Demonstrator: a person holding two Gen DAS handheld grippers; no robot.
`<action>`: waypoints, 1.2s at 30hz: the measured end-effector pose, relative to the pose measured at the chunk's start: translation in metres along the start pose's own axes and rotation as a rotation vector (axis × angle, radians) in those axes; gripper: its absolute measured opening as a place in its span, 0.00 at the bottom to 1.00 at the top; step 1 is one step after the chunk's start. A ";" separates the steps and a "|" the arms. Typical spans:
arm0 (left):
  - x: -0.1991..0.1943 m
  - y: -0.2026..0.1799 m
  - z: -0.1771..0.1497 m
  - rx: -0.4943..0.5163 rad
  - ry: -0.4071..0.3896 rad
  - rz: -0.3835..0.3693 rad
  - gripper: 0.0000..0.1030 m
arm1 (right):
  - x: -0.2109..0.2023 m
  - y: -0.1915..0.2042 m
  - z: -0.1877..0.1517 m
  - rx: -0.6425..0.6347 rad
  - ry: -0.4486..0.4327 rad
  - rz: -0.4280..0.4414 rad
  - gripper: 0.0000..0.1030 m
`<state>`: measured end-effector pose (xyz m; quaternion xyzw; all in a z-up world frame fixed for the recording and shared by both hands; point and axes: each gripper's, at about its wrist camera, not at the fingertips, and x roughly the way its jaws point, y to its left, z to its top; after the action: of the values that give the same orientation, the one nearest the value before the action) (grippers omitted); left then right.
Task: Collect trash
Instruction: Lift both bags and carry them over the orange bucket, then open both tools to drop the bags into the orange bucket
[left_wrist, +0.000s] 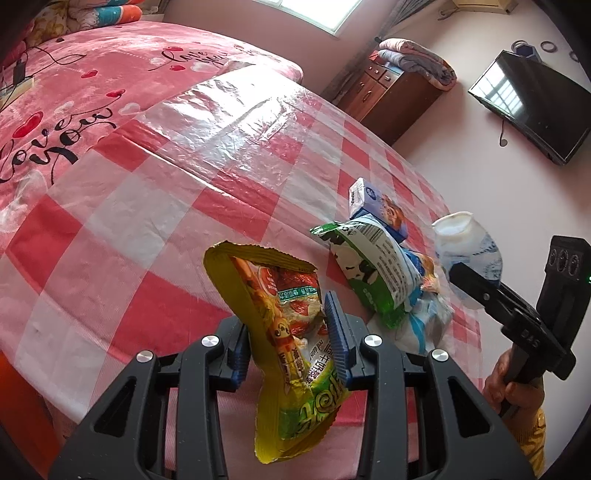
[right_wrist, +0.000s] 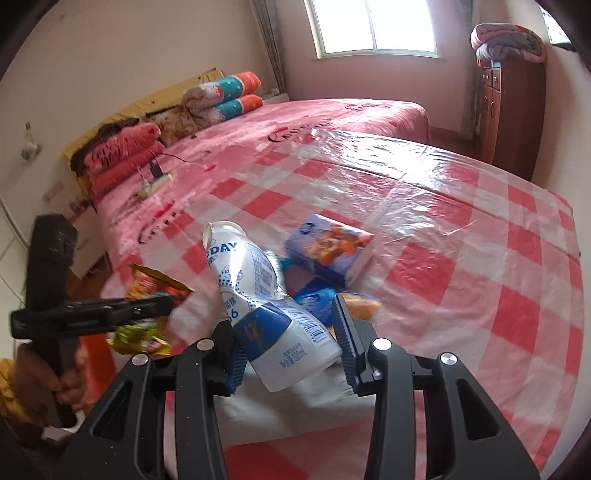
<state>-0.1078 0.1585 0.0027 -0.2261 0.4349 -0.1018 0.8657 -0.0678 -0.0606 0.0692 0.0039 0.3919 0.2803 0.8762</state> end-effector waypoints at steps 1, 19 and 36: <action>-0.001 0.001 0.000 -0.001 -0.002 -0.002 0.37 | -0.003 0.004 -0.001 0.007 -0.004 0.014 0.42; -0.090 0.060 -0.029 -0.060 -0.089 0.087 0.37 | 0.025 0.131 -0.019 0.012 0.143 0.414 0.42; -0.146 0.205 -0.113 -0.374 -0.074 0.399 0.73 | 0.101 0.269 -0.067 -0.147 0.378 0.516 0.72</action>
<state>-0.2897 0.3588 -0.0514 -0.2953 0.4503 0.1610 0.8271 -0.1917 0.2016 0.0146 -0.0123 0.5123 0.5165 0.6861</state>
